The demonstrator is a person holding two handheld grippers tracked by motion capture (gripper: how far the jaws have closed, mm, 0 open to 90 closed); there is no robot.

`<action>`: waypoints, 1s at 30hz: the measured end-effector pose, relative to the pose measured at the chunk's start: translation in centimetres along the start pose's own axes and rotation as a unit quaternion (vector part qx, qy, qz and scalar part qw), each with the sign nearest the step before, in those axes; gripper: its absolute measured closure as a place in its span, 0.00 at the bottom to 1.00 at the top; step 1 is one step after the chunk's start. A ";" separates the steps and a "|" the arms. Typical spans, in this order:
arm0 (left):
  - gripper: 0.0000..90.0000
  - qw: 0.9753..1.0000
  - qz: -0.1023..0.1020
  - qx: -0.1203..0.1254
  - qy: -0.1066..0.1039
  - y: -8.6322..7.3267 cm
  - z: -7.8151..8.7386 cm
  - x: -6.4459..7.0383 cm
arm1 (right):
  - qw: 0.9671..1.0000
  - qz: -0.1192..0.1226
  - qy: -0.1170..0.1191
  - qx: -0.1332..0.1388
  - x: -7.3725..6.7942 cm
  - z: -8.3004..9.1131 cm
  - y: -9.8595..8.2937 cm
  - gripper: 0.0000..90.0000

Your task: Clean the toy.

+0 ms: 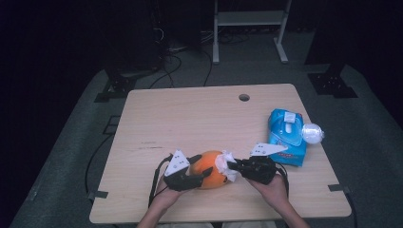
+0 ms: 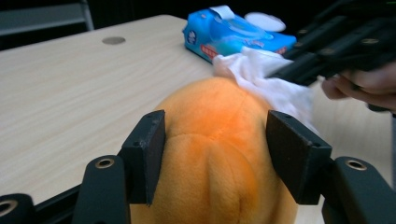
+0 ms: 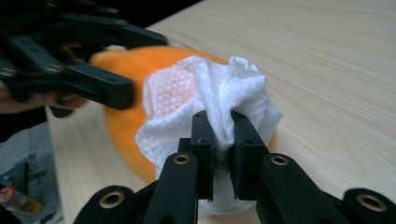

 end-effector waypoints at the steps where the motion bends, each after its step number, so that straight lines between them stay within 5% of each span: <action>1: 0.45 1.000 -0.003 -0.001 -0.002 -0.1 0.1 0.0 | 1.000 -0.001 -0.012 -0.004 0.5 0.0 -0.2 0.89; 5: 0.45 1.000 -0.006 -0.002 -0.013 -0.1 0.2 0.1 | 0.999 -0.033 -0.030 -0.013 2.2 -0.4 -0.7 0.89; 8: 0.42 1.000 -0.006 -0.003 -0.017 0.0 0.2 -0.1 | 1.000 -0.017 -0.018 -0.001 1.0 -0.3 -0.1 0.89; 10: 0.31 1.000 -0.012 -0.004 -0.010 0.3 0.1 -0.2 | 1.000 -0.007 0.011 0.012 0.1 0.1 0.4 0.89; 14: 0.15 0.998 -0.053 -0.028 0.010 0.9 -0.7 0.4 | 1.000 0.013 0.023 -0.003 -1.1 -0.5 0.1 0.89; 16: 0.24 0.995 -0.081 -0.048 0.028 0.7 -1.3 1.1 | 1.000 0.004 0.021 -0.001 -0.6 -0.5 0.0 0.89; 19: 0.42 0.995 -0.084 -0.029 0.041 0.9 -1.5 1.4 | 1.000 -0.014 0.008 0.007 0.1 -0.2 0.2 0.89; 22: 0.46 0.995 -0.091 0.001 0.050 1.0 -1.9 1.7 | 1.000 -0.018 -0.003 0.021 0.3 0.2 0.5 0.89; 25: 0.45 0.994 -0.106 0.011 0.033 0.9 -2.4 2.2 | 0.999 -0.025 -0.011 0.035 0.5 0.4 0.8 0.89; 27: 0.42 0.994 -0.104 0.005 0.022 1.1 -2.3 2.2 | 0.999 -0.029 -0.012 0.033 0.8 0.3 0.7 0.89; 30: 0.29 0.998 -0.065 0.011 0.006 1.5 -1.5 1.6 | 0.999 -0.033 -0.004 0.021 0.9 -0.1 0.2 0.89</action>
Point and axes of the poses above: each handheld gripper's, and its own axes: z roughly backward along the jaws, y roughly out of its top, x roughly to its right, the point moved 1 cm from there along -z, roughly forward along the jaws, and after that the axes turned 9 degrees about -z, right-handed, at the moved point
